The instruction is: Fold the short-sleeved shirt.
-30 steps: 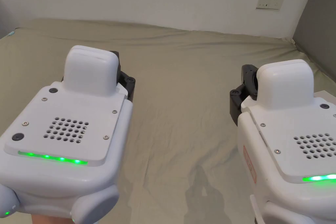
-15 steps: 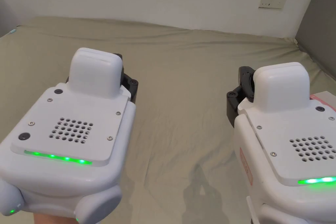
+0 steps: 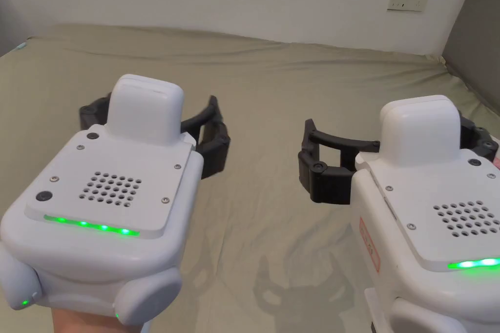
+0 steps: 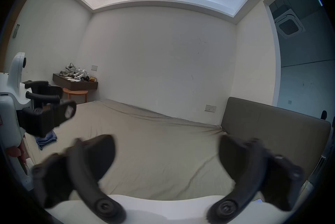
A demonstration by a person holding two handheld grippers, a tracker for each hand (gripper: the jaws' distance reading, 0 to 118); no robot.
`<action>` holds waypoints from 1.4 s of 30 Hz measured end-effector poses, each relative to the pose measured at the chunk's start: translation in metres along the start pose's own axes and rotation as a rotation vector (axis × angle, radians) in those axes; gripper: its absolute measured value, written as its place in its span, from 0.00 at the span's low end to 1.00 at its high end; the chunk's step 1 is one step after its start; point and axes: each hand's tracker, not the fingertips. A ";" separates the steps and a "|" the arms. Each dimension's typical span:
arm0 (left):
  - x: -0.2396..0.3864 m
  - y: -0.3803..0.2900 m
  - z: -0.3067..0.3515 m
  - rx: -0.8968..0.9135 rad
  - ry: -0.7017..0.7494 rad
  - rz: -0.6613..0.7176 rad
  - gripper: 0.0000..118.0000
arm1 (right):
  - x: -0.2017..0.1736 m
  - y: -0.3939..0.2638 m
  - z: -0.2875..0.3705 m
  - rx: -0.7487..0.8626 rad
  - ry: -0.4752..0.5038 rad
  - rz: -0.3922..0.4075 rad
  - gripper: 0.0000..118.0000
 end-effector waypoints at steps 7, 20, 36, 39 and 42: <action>-0.002 0.004 0.004 0.005 0.004 -0.006 1.00 | 0.001 0.007 -0.004 -0.071 0.014 -0.030 1.00; -0.004 0.007 0.004 0.016 0.012 -0.002 1.00 | 0.014 0.021 -0.004 -0.185 0.013 -0.264 1.00; 0.000 0.006 0.001 0.010 0.005 0.000 1.00 | 0.006 0.019 -0.012 -0.216 -0.101 -0.204 1.00; 0.001 0.006 0.001 0.007 0.002 -0.005 1.00 | 0.007 0.015 -0.017 -0.225 -0.113 -0.222 1.00; 0.000 0.004 -0.002 0.001 0.005 -0.005 1.00 | 0.005 0.010 -0.025 -0.249 -0.197 -0.217 1.00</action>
